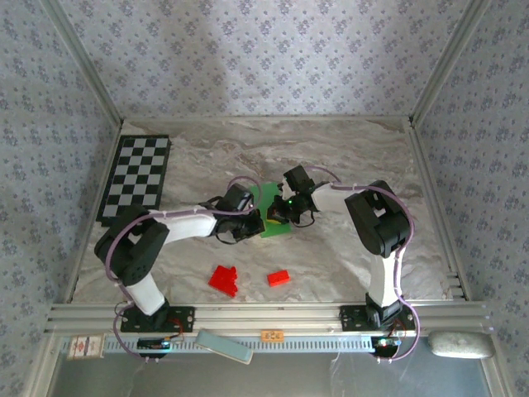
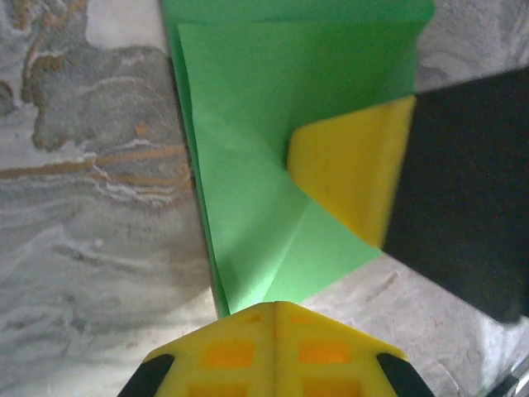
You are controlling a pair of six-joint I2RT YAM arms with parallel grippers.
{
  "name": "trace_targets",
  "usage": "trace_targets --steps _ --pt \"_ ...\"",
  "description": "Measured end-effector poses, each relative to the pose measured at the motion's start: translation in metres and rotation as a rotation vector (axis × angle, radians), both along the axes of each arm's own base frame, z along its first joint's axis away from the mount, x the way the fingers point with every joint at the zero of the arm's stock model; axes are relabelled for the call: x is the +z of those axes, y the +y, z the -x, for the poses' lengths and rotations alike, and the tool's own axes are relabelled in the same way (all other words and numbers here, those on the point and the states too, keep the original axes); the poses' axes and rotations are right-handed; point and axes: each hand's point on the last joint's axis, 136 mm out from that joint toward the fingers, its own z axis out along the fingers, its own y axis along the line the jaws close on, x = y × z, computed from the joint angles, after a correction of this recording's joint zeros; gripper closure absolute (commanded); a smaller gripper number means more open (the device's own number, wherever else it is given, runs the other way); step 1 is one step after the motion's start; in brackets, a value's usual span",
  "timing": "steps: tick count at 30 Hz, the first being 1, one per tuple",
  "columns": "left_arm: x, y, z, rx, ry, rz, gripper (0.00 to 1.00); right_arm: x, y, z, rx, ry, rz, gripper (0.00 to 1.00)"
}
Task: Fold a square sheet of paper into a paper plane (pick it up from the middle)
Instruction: Fold the triangle a second time at the center of the table.
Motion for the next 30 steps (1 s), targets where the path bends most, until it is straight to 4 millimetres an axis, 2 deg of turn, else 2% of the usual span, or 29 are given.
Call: trace_targets --steps 10,24,30 --pt "-0.014 -0.003 -0.008 0.027 0.012 -0.017 1.0 0.0 0.0 0.0 -0.001 0.001 -0.002 0.97" --pt "-0.014 -0.003 -0.008 0.043 0.025 -0.013 1.0 0.008 -0.008 0.002 -0.001 -0.001 0.027 0.97" --pt "-0.014 -0.003 -0.008 0.043 0.025 -0.013 1.0 0.015 -0.004 0.007 0.013 -0.006 0.025 0.97"
